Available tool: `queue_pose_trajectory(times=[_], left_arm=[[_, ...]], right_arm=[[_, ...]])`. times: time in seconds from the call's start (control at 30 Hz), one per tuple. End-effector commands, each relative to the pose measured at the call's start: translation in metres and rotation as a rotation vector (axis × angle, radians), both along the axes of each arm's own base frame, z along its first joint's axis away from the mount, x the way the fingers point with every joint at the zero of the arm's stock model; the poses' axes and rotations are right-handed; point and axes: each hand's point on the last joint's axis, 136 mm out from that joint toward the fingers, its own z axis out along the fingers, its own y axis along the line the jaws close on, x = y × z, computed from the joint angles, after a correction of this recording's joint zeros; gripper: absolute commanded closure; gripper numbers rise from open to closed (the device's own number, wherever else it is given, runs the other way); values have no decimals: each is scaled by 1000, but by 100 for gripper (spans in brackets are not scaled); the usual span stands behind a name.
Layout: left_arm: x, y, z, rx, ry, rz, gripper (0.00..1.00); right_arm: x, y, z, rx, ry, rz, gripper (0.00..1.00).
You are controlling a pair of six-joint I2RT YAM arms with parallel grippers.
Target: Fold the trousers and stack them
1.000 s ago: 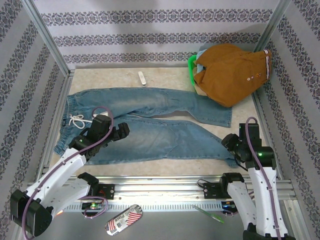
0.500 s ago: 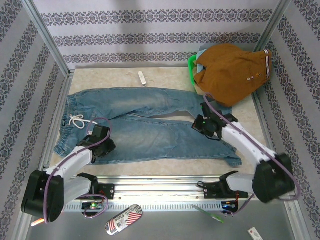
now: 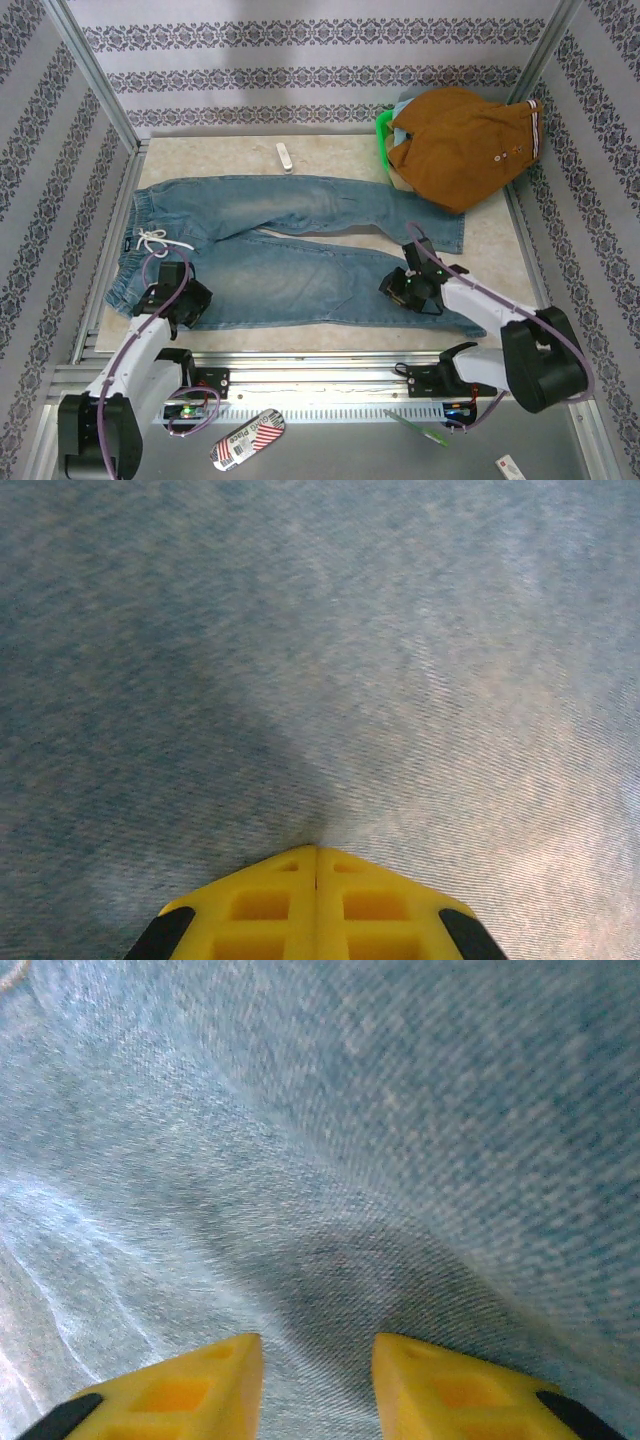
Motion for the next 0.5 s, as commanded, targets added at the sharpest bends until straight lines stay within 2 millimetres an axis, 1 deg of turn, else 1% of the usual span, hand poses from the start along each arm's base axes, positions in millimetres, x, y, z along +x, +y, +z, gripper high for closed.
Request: queue_pose_trajectory(times=[0.0, 0.03, 0.07, 0.1, 0.17, 0.23, 0.27, 0.33, 0.4, 0.47], left_arm=[[-23, -9, -5, -79, 109, -7, 98], [-25, -8, -2, -82, 117, -5, 98], [-22, -10, 4, -89, 100, -19, 98], [-18, -11, 13, -91, 75, -26, 99], [-4, -10, 38, -82, -4, -39, 99], [13, -10, 67, -79, -94, -52, 98], [22, -12, 78, -81, -134, -65, 97], [45, -17, 96, -100, -204, -100, 94], [68, -23, 103, -106, -237, -132, 93], [90, -29, 103, -103, -248, -165, 91]], right_arm=[[-52, -1, -21, 29, 166, -6, 59], [-57, 0, -19, 43, 168, -5, 57], [-60, 2, -17, 50, 165, 3, 55], [-65, -1, -15, 43, 173, 2, 52], [-64, -3, -5, 43, 152, 13, 49], [-56, -1, 11, 65, 120, 19, 48], [-48, -1, 22, 70, 93, 27, 48], [-19, -7, 46, 22, -4, 44, 46], [16, -11, 67, -12, -87, 45, 47], [53, -15, 82, -38, -139, 38, 48]])
